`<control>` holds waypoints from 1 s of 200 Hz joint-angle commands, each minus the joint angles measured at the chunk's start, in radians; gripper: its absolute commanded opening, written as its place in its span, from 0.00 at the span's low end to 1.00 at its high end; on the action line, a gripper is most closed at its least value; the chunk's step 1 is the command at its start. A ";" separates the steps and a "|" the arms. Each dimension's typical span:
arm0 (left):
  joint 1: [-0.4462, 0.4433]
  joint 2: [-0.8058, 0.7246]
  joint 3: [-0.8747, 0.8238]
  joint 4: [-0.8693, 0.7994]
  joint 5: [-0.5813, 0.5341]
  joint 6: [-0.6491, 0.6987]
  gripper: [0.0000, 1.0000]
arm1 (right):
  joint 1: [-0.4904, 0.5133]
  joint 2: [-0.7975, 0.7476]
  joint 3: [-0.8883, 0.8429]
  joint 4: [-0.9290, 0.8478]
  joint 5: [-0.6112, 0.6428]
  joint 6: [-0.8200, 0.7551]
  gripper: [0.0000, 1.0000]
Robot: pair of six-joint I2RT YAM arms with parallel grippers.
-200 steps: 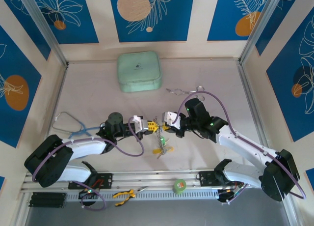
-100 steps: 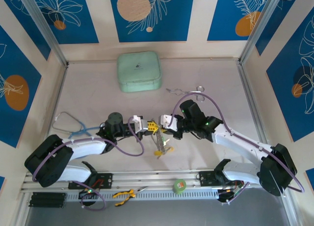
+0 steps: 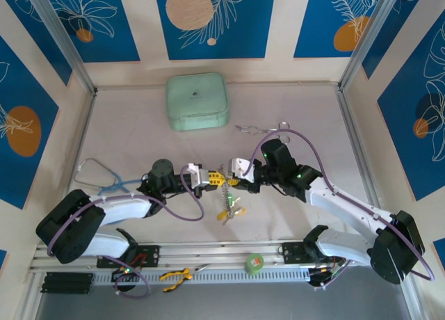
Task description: Put the keys on the keyring
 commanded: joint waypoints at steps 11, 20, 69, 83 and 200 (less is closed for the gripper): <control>-0.005 0.013 0.005 0.087 0.046 -0.022 0.00 | -0.002 0.001 -0.007 0.028 -0.053 0.021 0.22; -0.006 0.015 0.006 0.092 0.048 -0.025 0.00 | -0.001 0.003 -0.007 0.034 -0.059 0.023 0.21; -0.005 0.019 0.006 0.093 0.049 -0.029 0.00 | -0.003 0.012 -0.002 0.051 -0.086 0.030 0.06; -0.005 0.018 0.006 0.083 0.032 -0.024 0.00 | -0.004 0.011 0.001 0.044 -0.100 0.023 0.00; -0.010 -0.043 0.123 -0.388 -0.099 0.204 0.32 | 0.056 0.080 0.163 -0.274 0.136 -0.149 0.00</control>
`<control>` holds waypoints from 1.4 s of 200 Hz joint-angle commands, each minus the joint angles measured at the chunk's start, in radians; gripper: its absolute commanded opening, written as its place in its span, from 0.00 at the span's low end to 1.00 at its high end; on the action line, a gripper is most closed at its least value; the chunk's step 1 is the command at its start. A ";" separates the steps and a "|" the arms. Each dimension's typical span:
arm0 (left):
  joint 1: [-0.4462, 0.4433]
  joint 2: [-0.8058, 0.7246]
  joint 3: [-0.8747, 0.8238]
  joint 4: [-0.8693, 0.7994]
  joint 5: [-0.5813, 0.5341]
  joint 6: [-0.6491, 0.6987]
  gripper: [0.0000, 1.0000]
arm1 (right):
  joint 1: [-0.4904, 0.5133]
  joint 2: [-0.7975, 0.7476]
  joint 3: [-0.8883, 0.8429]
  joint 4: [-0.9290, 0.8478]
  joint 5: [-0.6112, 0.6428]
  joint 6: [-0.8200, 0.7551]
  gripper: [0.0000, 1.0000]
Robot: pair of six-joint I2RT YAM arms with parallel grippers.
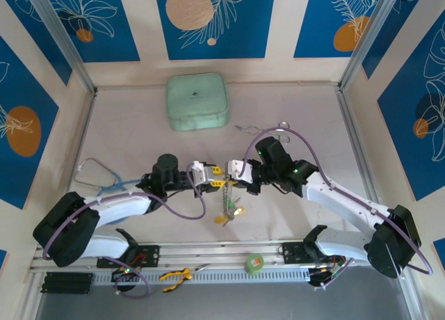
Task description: Put the keys on the keyring
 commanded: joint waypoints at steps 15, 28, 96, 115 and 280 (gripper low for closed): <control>-0.009 -0.008 0.053 -0.130 -0.015 0.077 0.32 | 0.046 0.034 0.088 -0.118 0.098 -0.084 0.00; -0.008 -0.007 0.059 -0.133 -0.013 0.079 0.30 | 0.059 0.046 0.107 -0.136 0.111 -0.091 0.00; -0.009 -0.002 0.064 -0.114 0.002 0.063 0.16 | 0.097 0.053 0.144 -0.138 0.106 -0.061 0.00; -0.008 0.007 0.056 -0.062 0.006 0.031 0.19 | 0.101 0.050 0.137 -0.106 0.090 -0.036 0.00; -0.009 0.065 -0.047 0.267 0.106 -0.127 0.00 | -0.073 -0.095 -0.155 0.283 -0.183 0.147 0.29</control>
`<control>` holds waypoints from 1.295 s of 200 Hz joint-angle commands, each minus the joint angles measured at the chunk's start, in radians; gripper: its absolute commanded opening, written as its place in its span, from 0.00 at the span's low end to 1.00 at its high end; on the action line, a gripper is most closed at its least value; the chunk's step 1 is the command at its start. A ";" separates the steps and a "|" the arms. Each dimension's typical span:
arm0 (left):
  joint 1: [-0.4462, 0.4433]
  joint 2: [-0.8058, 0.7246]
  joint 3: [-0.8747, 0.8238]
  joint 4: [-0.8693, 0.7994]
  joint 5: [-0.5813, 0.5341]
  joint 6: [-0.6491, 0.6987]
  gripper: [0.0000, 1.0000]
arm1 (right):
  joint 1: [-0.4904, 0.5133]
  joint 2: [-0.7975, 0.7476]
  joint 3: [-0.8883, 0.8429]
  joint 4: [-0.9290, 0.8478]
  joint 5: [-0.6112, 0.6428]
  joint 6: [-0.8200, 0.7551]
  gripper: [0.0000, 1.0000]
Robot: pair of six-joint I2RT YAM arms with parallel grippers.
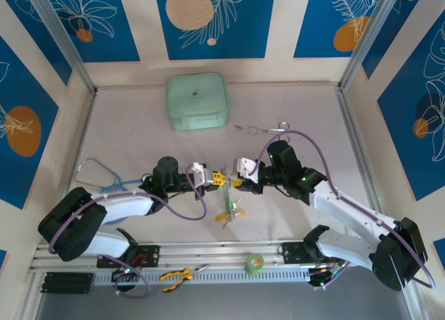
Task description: Put the keys on the keyring
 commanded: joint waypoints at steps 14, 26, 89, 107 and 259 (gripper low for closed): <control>-0.004 0.009 -0.004 0.114 0.051 -0.040 0.00 | -0.003 0.021 -0.005 0.075 -0.074 0.030 0.28; -0.004 0.009 -0.006 0.116 0.052 -0.041 0.00 | -0.003 0.031 -0.002 0.076 -0.083 0.026 0.26; -0.004 0.007 -0.013 0.126 0.054 -0.042 0.00 | -0.006 0.048 0.014 0.043 -0.085 0.000 0.03; -0.004 0.006 -0.010 0.120 0.023 -0.045 0.06 | -0.003 0.047 0.036 0.004 -0.084 -0.016 0.00; -0.014 -0.079 0.090 -0.231 -0.013 0.124 0.00 | 0.127 0.162 0.274 -0.297 0.091 -0.158 0.01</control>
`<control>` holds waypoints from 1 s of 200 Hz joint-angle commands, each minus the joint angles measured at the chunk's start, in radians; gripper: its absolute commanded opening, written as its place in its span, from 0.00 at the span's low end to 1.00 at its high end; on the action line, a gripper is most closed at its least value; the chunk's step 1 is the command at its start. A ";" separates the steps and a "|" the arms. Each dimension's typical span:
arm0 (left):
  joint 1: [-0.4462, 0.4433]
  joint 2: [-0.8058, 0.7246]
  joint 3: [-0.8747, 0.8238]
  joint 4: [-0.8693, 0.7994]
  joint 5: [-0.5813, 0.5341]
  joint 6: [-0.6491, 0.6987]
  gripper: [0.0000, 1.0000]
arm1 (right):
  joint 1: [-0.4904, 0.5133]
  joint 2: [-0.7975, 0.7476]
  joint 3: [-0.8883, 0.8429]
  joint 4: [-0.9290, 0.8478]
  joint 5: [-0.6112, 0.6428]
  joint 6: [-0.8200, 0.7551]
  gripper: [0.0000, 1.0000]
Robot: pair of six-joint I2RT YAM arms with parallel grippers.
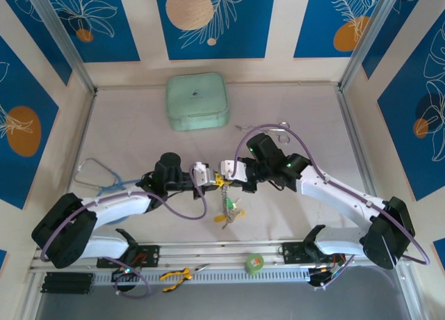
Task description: Put the keys on the keyring
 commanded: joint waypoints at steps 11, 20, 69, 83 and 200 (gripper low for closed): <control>-0.011 -0.011 0.010 0.066 0.022 0.007 0.00 | -0.020 -0.041 -0.006 0.062 -0.101 0.036 0.15; -0.011 -0.009 0.002 0.086 0.026 0.001 0.00 | -0.051 -0.065 -0.041 0.104 -0.131 0.058 0.26; -0.011 0.005 -0.040 0.193 0.034 -0.057 0.00 | -0.103 -0.101 -0.124 0.155 -0.163 0.092 0.33; -0.011 0.005 -0.043 0.197 0.032 -0.060 0.00 | -0.103 -0.107 -0.134 0.157 -0.161 0.094 0.31; -0.011 0.012 -0.047 0.237 0.052 -0.088 0.00 | -0.075 -0.098 -0.146 0.122 -0.080 0.054 0.03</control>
